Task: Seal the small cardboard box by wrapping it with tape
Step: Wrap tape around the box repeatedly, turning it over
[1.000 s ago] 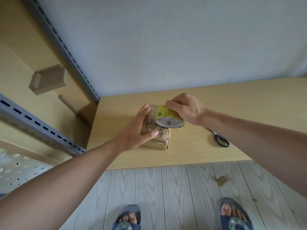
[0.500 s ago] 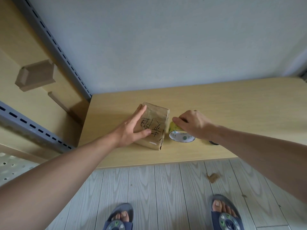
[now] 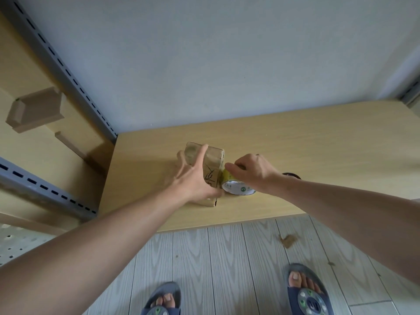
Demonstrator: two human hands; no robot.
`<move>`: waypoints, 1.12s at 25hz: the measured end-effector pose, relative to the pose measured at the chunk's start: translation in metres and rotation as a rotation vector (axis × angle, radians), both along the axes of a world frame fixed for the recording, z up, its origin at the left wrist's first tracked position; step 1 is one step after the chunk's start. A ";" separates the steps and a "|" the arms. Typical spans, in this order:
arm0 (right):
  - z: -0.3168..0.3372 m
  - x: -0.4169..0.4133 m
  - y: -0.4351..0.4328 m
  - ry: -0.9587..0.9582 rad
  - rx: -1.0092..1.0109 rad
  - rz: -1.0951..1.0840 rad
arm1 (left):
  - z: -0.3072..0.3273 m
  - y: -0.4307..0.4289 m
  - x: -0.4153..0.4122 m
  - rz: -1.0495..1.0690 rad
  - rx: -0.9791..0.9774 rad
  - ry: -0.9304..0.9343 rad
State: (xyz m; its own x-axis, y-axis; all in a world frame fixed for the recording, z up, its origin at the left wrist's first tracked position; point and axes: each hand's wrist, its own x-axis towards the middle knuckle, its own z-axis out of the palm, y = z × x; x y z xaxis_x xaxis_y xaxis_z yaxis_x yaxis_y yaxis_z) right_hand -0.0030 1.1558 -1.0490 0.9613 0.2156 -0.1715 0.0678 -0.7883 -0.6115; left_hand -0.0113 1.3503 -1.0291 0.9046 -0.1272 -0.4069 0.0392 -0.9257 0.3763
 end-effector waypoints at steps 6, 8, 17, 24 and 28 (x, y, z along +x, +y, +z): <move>0.049 0.006 -0.010 -0.335 0.282 -0.171 | -0.012 0.014 0.007 0.204 -0.708 0.109; 0.070 0.008 0.000 -0.436 0.340 -0.143 | -0.023 0.012 -0.007 0.228 -0.921 0.241; 0.066 0.010 0.029 -0.296 0.375 -0.044 | -0.024 0.013 0.026 -0.216 -0.585 -0.043; 0.078 0.017 0.006 -0.108 0.186 0.182 | -0.027 0.028 0.021 -0.254 -0.664 0.003; 0.074 0.016 -0.014 -0.074 0.141 0.140 | -0.029 0.034 0.015 -0.200 -0.650 -0.029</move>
State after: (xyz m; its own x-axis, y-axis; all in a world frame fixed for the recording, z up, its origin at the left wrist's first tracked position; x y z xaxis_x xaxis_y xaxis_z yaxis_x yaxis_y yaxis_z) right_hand 0.0134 1.1418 -0.9746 0.9290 0.3651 -0.0605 0.2194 -0.6749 -0.7045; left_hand 0.0038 1.3840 -1.0585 0.8478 -0.5033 -0.1670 -0.1275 -0.4992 0.8571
